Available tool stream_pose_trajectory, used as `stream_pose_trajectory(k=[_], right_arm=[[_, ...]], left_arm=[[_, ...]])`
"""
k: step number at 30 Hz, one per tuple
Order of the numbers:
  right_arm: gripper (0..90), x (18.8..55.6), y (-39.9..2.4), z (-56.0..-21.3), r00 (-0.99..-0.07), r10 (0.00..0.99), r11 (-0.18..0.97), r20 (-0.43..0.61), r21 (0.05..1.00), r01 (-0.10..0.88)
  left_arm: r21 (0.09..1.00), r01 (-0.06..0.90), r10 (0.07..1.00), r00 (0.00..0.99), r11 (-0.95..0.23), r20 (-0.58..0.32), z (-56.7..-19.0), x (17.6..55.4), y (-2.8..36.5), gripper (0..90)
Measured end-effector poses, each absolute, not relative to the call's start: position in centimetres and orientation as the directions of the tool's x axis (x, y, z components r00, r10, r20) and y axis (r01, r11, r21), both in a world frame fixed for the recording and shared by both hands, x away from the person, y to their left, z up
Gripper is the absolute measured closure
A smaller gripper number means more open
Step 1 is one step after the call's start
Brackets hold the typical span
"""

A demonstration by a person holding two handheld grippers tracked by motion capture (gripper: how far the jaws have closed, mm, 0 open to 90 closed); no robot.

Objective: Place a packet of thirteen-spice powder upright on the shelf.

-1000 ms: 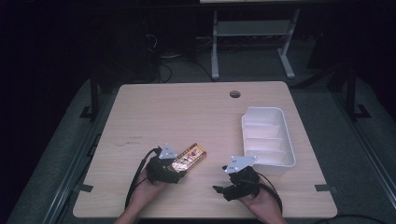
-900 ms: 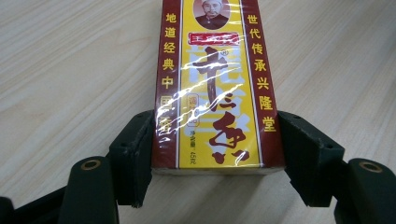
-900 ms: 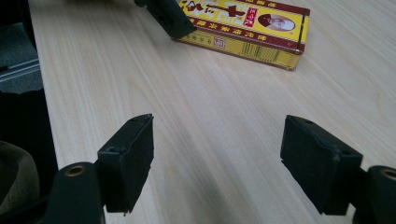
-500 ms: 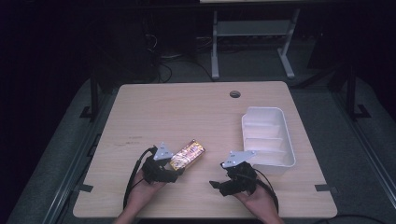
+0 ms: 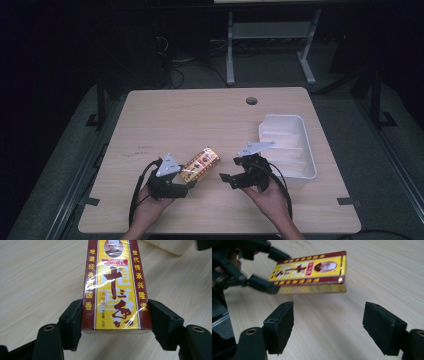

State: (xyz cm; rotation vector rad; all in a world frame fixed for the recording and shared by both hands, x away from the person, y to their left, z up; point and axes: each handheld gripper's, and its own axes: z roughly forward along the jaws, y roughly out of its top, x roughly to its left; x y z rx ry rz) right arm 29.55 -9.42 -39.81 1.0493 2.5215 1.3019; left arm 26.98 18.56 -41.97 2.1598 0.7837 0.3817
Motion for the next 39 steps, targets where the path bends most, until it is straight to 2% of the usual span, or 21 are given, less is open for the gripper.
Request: stream_pose_trajectory(k=[13,15,23,24,29,39], right_arm=[[23.7,31.8,-8.5,-39.4,-0.704,0.65,0.318,0.286,0.739,0.594],[23.5,32.2,-8.6,-39.7,-0.691,0.639,0.296,0.337,0.722,0.626],[25.0,32.5,-8.1,-40.1,-0.683,0.591,0.257,0.43,0.701,0.665],[29.6,32.6,-8.0,-40.2,-0.68,0.57,0.246,0.46,0.695,0.676],[31.8,32.7,-7.9,-40.3,-0.666,0.562,0.227,0.491,0.682,0.695],[51.0,32.6,-8.8,-39.7,-0.648,0.548,0.158,0.528,0.696,0.701]], left_arm=[[0.802,0.347,0.621,0.783,-0.486,0.037,-40.9,25.6,17.9,32.6],[0.805,0.338,0.623,0.781,-0.487,0.049,-40.8,25.4,17.8,32.6],[0.823,0.321,0.628,0.777,-0.468,0.054,-40.8,25.3,17.5,32.6],[0.827,0.314,0.626,0.778,-0.466,0.057,-40.7,25.2,17.4,32.6],[0.831,0.315,0.629,0.776,-0.458,0.052,-40.8,25.2,17.4,32.6],[0.81,0.34,0.632,0.773,-0.479,0.05,-41.6,25.4,17.0,32.2]])
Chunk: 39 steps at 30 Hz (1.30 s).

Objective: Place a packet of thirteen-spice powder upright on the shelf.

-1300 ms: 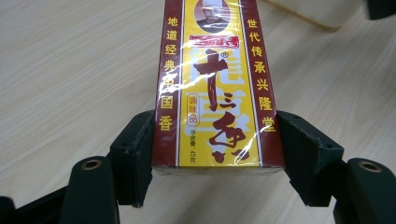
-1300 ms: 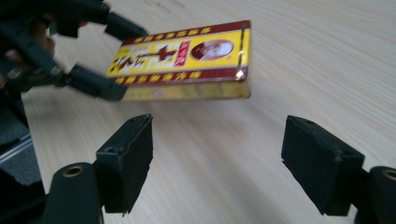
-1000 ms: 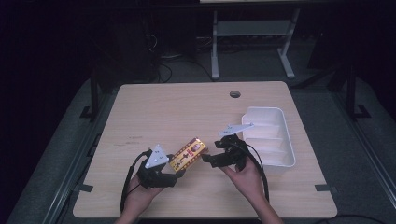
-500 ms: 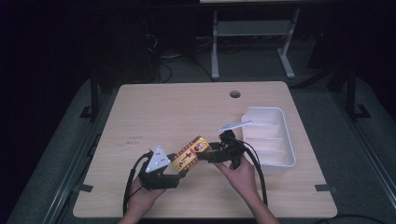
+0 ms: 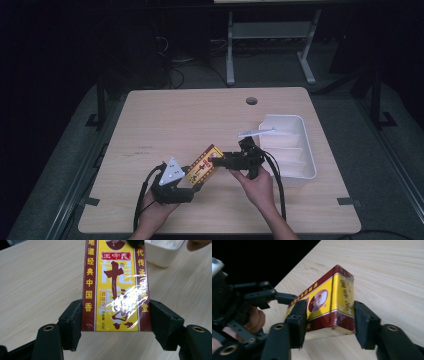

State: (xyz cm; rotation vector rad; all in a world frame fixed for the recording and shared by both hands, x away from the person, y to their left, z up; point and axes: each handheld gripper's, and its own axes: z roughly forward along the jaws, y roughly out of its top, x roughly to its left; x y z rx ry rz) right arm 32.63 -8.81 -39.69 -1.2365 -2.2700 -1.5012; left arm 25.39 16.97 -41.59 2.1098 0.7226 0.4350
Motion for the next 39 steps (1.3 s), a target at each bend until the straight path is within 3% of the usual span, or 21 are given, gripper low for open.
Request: stream_pose_trajectory(k=[5,11,21,31,39], right_arm=[[60.7,32.4,-9.2,-39.3,-0.66,0.511,0.128,0.551,0.711,0.692],[65.7,32.2,-8.9,-38.6,-0.683,0.487,0.159,0.544,0.714,0.682],[68.2,31.8,-8.3,-37.2,-0.747,0.463,0.26,0.478,0.732,0.629],[68.2,31.3,-8.0,-36.1,-0.86,0.394,0.434,0.325,0.759,0.485],[68.1,30.5,-7.3,-35.8,-0.929,0.275,0.513,0.248,0.779,0.36]], left_arm=[[0.793,0.343,0.631,0.773,-0.504,0.067,-42.1,25.5,16.5,32.1],[0.779,0.33,0.62,0.779,-0.533,0.095,-42.5,25.6,16.2,31.3],[0.787,0.351,0.568,0.823,-0.507,0.0,-42.8,26.0,16.4,27.6],[0.811,0.365,0.493,0.863,-0.457,-0.11,-42.6,26.7,17.4,27.7],[0.82,0.347,0.374,0.91,-0.456,-0.177,-42.6,26.9,17.4,38.2]])
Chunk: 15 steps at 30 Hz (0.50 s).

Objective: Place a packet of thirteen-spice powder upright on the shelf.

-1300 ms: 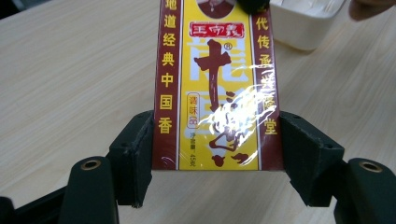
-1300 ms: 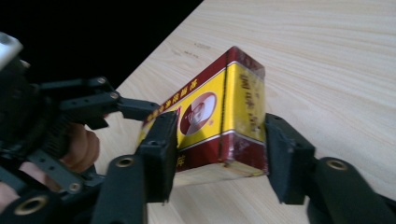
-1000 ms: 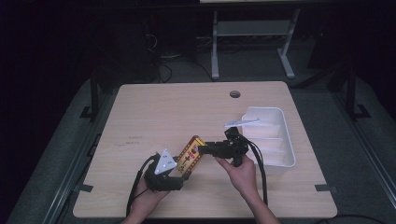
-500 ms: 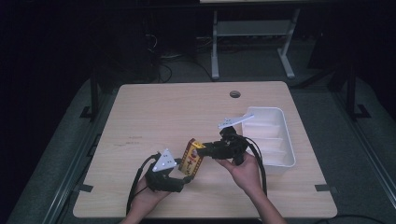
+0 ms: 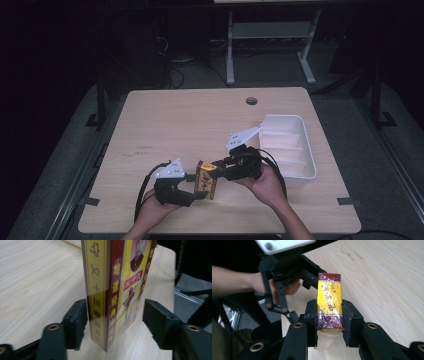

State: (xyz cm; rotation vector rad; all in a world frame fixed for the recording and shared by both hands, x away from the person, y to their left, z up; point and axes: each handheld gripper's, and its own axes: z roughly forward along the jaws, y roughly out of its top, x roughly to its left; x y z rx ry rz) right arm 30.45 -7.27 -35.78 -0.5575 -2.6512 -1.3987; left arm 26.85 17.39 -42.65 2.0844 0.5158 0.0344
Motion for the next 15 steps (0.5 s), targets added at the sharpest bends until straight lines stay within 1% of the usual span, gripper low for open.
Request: stream_pose_trajectory(k=[3,6,9,10,15], right_arm=[[68.0,30.14,-7.0,-35.68,-0.949,0.22,0.534,0.227,0.786,0.312],[68.0,29.83,-6.76,-35.59,-0.961,0.197,0.559,0.195,0.783,0.273],[65.9,29.76,-6.86,-35.53,-0.962,0.191,0.551,0.195,0.79,0.269],[64.1,29.8,-6.97,-35.46,-0.962,0.189,0.54,0.199,0.797,0.271],[61.6,29.6,-7.12,-35.26,-0.967,0.168,0.537,0.193,0.804,0.254]], left_arm=[[0.821,0.331,0.339,0.923,-0.466,-0.18,-42.63,26.82,17.4,48.1],[0.813,0.335,0.319,0.927,-0.477,-0.195,-42.7,26.89,17.51,52.7],[0.817,0.343,0.291,0.93,-0.463,-0.225,-42.6,26.94,17.68,57.9],[0.821,0.339,0.285,0.932,-0.459,-0.225,-42.51,26.89,17.72,60.4],[0.822,0.313,0.249,0.944,-0.476,-0.216,-42.37,26.75,17.68,65.1]])
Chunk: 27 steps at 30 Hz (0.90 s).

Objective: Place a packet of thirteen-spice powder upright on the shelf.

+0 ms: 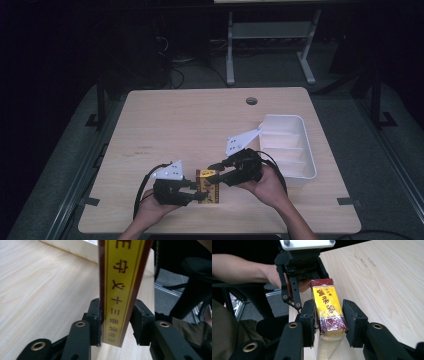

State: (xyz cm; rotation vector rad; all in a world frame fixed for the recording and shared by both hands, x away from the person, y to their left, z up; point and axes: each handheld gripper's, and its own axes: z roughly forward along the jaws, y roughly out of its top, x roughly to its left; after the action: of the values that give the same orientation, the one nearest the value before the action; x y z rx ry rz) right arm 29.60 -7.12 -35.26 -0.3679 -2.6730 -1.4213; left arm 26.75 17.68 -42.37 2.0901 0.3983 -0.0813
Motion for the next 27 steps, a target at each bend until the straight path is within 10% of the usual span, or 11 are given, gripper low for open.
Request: stream_pose_trajectory(k=[27], right_arm=[[68.1,29.28,-7.33,-35.01,-0.979,0.072,0.634,0.19,0.749,0.192]], left_arm=[[0.817,0.256,0.213,0.963,-0.517,-0.167,-42.46,26.02,16.73,62.0]])
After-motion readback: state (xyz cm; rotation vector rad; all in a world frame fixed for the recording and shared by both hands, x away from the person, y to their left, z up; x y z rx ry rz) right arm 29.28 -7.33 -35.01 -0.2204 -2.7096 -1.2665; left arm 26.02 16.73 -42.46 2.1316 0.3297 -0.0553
